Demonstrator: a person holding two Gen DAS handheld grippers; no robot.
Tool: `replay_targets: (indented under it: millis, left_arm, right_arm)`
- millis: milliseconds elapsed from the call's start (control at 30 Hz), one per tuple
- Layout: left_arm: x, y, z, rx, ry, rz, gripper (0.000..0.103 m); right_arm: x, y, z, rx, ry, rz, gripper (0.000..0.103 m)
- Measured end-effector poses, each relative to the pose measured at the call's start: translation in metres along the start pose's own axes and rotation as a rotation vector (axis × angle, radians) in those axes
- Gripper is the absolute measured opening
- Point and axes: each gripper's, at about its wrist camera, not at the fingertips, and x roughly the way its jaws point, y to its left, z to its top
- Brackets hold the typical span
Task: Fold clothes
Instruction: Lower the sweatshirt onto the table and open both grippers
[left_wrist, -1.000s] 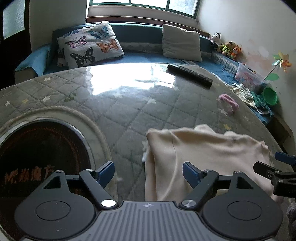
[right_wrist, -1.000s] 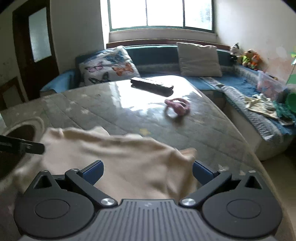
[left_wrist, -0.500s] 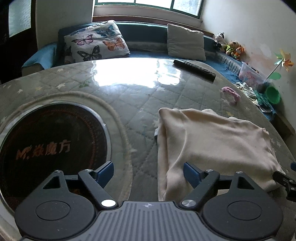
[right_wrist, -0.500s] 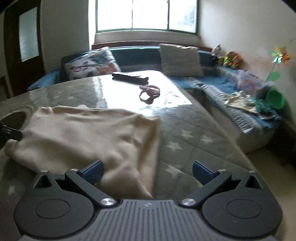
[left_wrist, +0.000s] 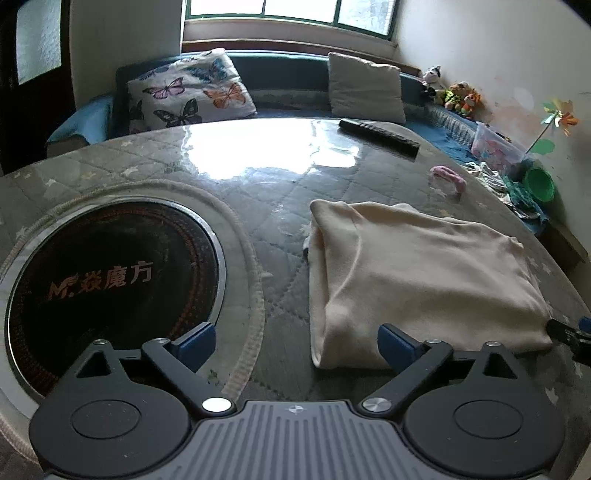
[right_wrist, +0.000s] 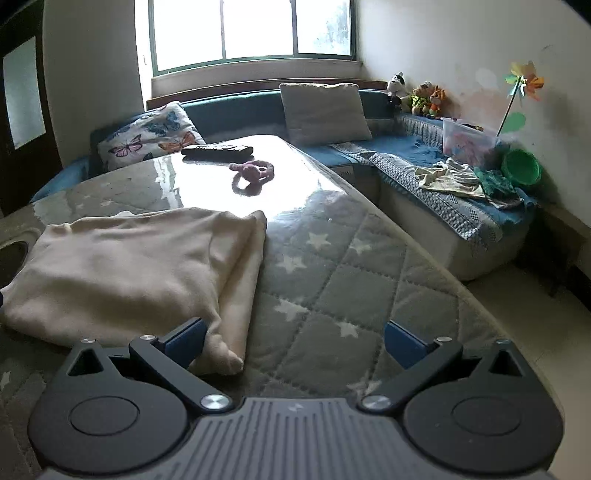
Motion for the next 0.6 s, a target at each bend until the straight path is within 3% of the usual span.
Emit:
replay_targets:
  millis: [167,600]
  left_arm:
    - [-0.013,-0.007,-0.006,0.043,-0.04,-0.016,0.103]
    - [-0.029,-0.013,-0.024,0.069,-0.067,-0.043,0.103]
  right_arm:
    - [-0.013,-0.001,-0.006,0.017,-0.017,0.006,0.103]
    - [-0.037,0.025,-0.019,0.019,-0.01,0.07,0.103]
